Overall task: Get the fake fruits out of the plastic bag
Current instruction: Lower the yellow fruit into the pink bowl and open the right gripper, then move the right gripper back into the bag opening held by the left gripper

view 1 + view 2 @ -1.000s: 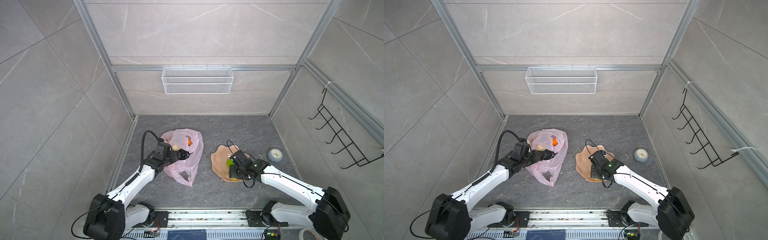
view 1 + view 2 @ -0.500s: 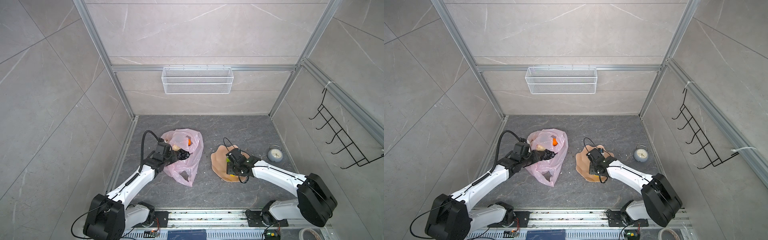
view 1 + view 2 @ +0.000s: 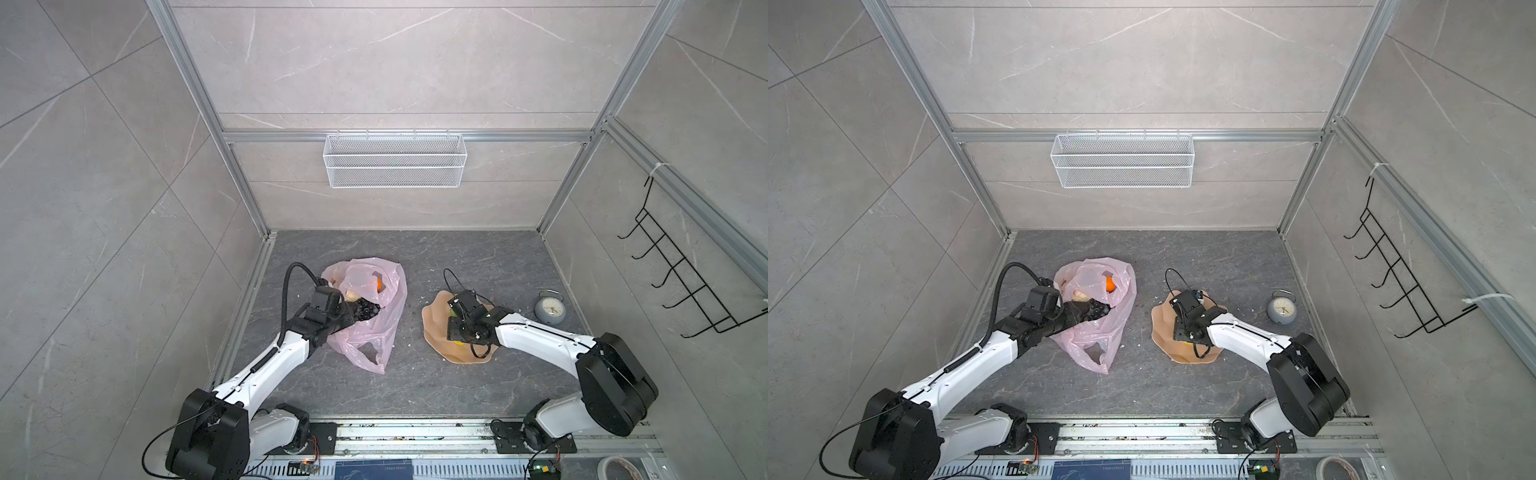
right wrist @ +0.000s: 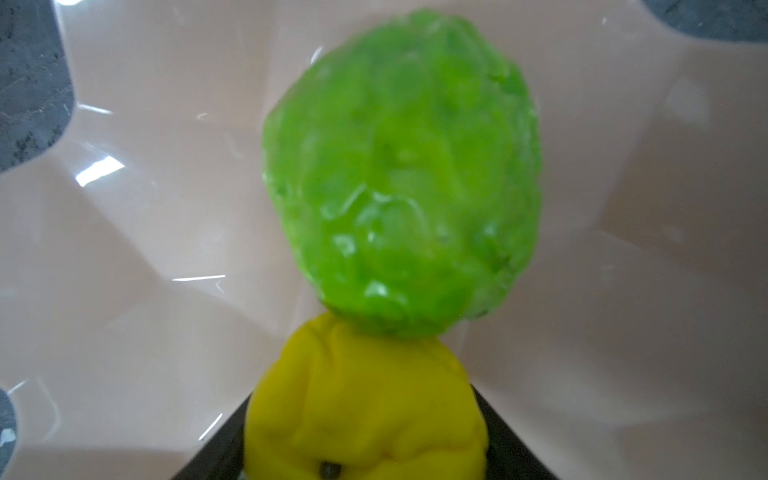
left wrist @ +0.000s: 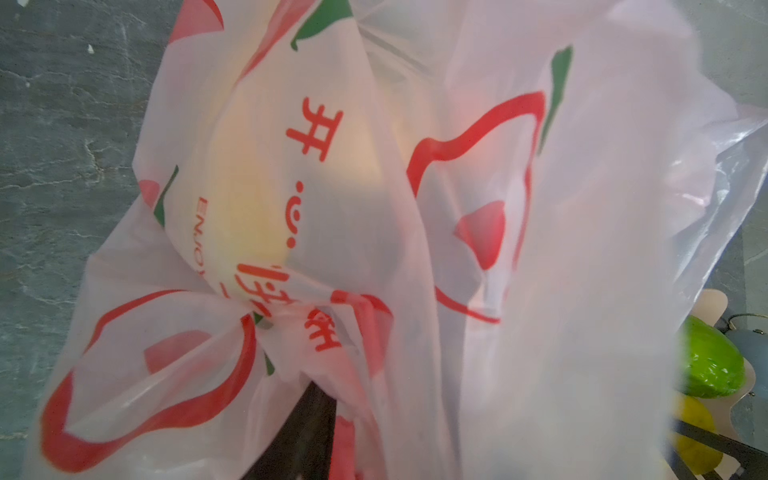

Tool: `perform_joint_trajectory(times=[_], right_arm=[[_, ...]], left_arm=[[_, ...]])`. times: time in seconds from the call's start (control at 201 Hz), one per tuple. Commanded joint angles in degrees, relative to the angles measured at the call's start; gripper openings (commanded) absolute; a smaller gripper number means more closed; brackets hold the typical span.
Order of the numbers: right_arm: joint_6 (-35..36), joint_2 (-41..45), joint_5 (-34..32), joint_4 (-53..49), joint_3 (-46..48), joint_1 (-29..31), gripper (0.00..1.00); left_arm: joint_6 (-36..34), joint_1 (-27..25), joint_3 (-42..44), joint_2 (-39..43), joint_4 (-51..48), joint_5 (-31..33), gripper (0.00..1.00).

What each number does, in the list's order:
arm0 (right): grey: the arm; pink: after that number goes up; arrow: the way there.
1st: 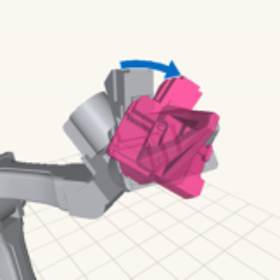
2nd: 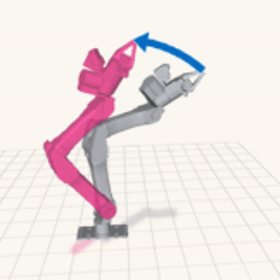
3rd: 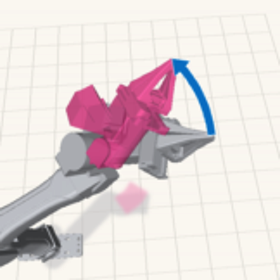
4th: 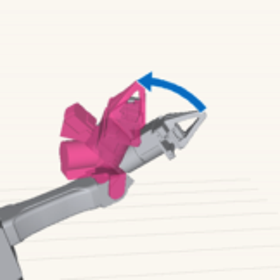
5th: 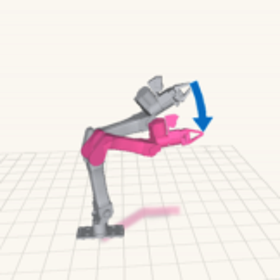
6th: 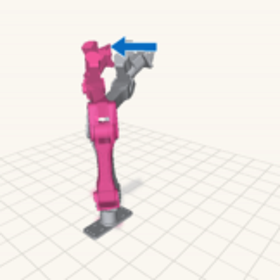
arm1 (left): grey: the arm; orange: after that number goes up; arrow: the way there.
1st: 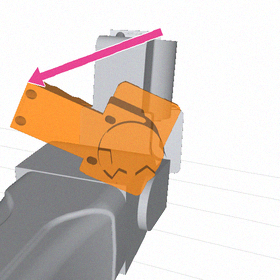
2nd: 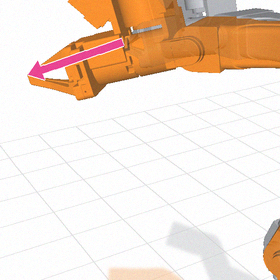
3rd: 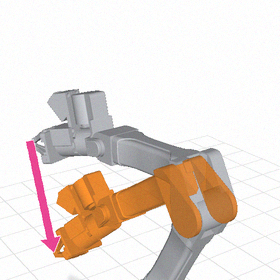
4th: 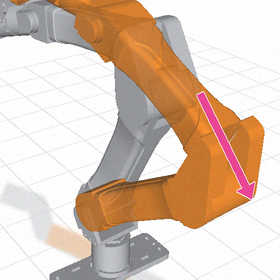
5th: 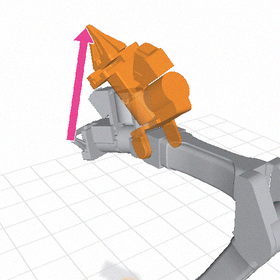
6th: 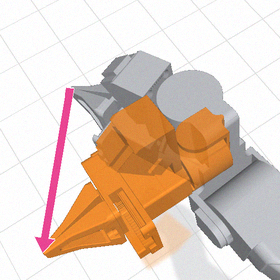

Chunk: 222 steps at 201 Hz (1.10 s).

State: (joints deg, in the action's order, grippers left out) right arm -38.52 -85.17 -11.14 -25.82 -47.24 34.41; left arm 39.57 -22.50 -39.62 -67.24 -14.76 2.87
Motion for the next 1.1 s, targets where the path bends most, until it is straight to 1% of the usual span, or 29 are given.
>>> perform_joint_trajectory(times=[0.0,0.244,0.523,0.682,0.796,0.856,0.941,1.02,1.1], right_arm=[[0.86,0.25,0.19,0.34,-0.65,-0.27,0.72],[1.08,1.55,0.24,-0.58,-0.61,-0.22,0.78],[1.52,4.71,-0.29,-2.75,-0.90,-0.22,0.80],[1.71,8.55,-0.47,-7.26,-3.38,-0.25,0.80],[2.00,13.28,2.09,-7.82,-5.78,0.50,0.75],[1.96,14.55,3.33,-7.15,-7.33,2.06,0.72],[1.95,14.13,3.34,-5.31,-10.60,6.76,0.70],[2.03,11.26,3.29,-1.99,-14.00,12.09,0.69],[2.19,6.01,6.18,2.18,-17.88,15.76,0.66]], left_arm=[[-0.22,0.16,-0.30,0.97,0.92,0.09,0.40],[-0.06,0.18,-0.05,0.97,1.18,0.03,0.41],[-0.53,0.18,-0.47,1.11,0.69,0.03,0.40],[-0.51,0.18,-0.77,0.89,0.45,-0.11,0.40],[-0.76,0.18,-0.91,1.08,0.04,-0.04,0.40],[-1.00,0.18,-0.91,1.25,-0.17,0.20,0.40],[-1.15,0.18,-0.91,1.50,-0.44,0.59,0.40],[-1.14,0.18,-1.08,1.59,-0.60,0.51,0.39],[-1.14,0.18,-1.41,1.74,-0.97,0.47,0.39]])
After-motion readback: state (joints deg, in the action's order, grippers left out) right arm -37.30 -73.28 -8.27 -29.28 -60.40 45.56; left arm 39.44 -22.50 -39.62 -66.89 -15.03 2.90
